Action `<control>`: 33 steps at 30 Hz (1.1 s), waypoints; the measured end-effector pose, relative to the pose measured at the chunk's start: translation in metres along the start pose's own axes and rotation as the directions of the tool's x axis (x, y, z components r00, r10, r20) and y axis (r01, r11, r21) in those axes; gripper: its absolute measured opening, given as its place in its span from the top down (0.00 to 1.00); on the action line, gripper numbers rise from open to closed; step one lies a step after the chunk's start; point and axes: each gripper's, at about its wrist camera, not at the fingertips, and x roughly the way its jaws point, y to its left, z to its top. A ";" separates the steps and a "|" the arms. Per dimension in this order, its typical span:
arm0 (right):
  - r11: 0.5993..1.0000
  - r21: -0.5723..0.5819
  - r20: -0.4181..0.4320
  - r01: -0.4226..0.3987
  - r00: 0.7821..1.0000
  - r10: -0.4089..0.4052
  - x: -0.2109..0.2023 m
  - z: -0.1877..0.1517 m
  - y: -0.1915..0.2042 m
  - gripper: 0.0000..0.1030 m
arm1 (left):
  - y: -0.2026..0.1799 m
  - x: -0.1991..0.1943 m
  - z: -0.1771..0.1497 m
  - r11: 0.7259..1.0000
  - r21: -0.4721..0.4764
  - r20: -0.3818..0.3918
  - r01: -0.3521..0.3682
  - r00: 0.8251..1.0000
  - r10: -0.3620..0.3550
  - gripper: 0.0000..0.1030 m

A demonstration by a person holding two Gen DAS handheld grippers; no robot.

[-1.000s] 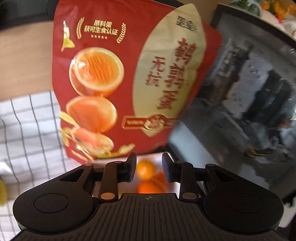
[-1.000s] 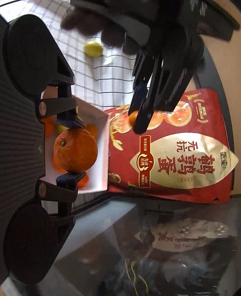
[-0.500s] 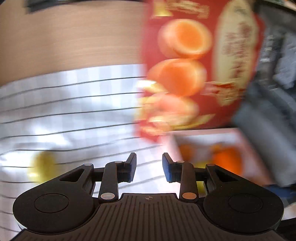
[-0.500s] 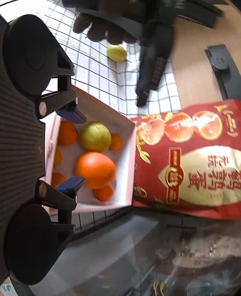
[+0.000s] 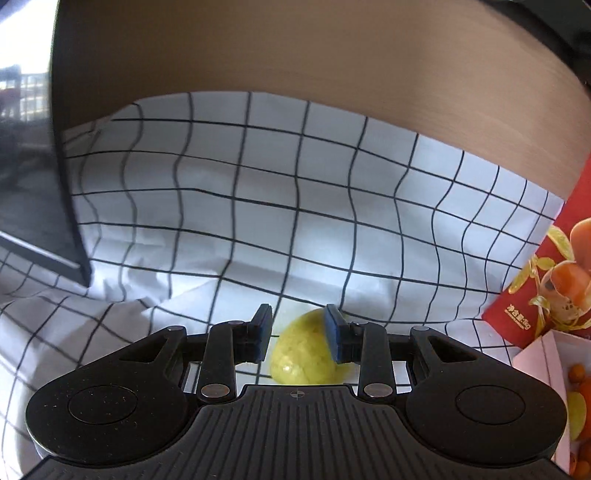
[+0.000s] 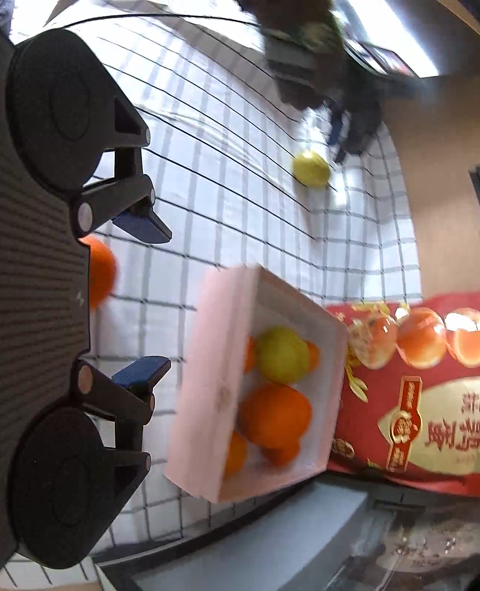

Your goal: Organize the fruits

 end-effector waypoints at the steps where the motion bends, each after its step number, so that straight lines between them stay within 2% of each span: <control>1: 1.000 -0.021 -0.002 0.010 1.000 -0.010 0.000 -0.004 0.006 0.34 | -0.002 0.003 -0.001 1.000 0.013 -0.009 0.008 1.000 -0.008 0.67; 5: 0.998 -0.058 -0.024 0.029 0.999 -0.030 0.005 -0.014 0.020 0.34 | -0.020 0.009 -0.007 0.993 0.113 -0.021 0.030 0.999 -0.028 0.64; 7: 0.998 -0.053 -0.033 0.032 0.999 -0.034 0.007 -0.017 0.022 0.34 | -0.033 0.009 -0.012 0.977 0.211 -0.016 0.031 0.999 -0.028 0.60; 9: 0.998 -0.048 -0.040 0.040 0.998 -0.042 0.008 -0.020 0.022 0.34 | -0.048 0.008 -0.018 0.938 0.346 -0.017 0.018 1.000 -0.013 0.49; 11: 0.998 -0.042 -0.048 0.044 0.998 -0.046 0.011 -0.022 0.020 0.34 | -0.059 0.009 -0.025 0.887 0.462 -0.018 0.002 1.000 0.007 0.44; 12: 0.998 -0.039 -0.052 0.044 0.998 -0.046 0.011 -0.023 0.019 0.34 | -0.062 0.010 -0.028 0.859 0.512 -0.015 -0.014 1.000 0.025 0.44; 14: 0.998 -0.033 -0.060 0.047 0.997 -0.049 0.013 -0.025 0.018 0.34 | -0.063 0.016 -0.029 0.827 0.560 -0.013 -0.046 0.998 0.065 0.43; 18: 0.998 -0.021 -0.080 0.053 0.995 -0.055 0.016 -0.028 0.015 0.34 | -0.047 0.031 -0.023 0.843 0.536 -0.068 -0.052 0.992 0.104 0.38; 23: 0.998 -0.025 -0.107 0.062 0.992 -0.064 0.020 -0.031 0.014 0.34 | -0.024 0.043 -0.021 0.877 0.481 -0.145 -0.003 0.986 0.082 0.36; 27: 0.998 -0.021 -0.117 0.067 0.991 -0.069 0.024 -0.030 0.015 0.34 | -0.011 0.044 -0.019 0.904 0.425 -0.154 0.038 0.988 0.031 0.37; 31: 0.997 -0.026 -0.120 0.066 0.990 -0.069 0.030 -0.025 0.020 0.34 | -0.007 0.039 -0.022 0.916 0.400 -0.148 0.032 0.989 0.030 0.37; 33: 0.997 -0.038 -0.123 0.063 0.990 -0.067 0.034 -0.024 0.024 0.34 | -0.002 0.039 -0.021 0.934 0.354 -0.166 0.042 0.986 0.019 0.37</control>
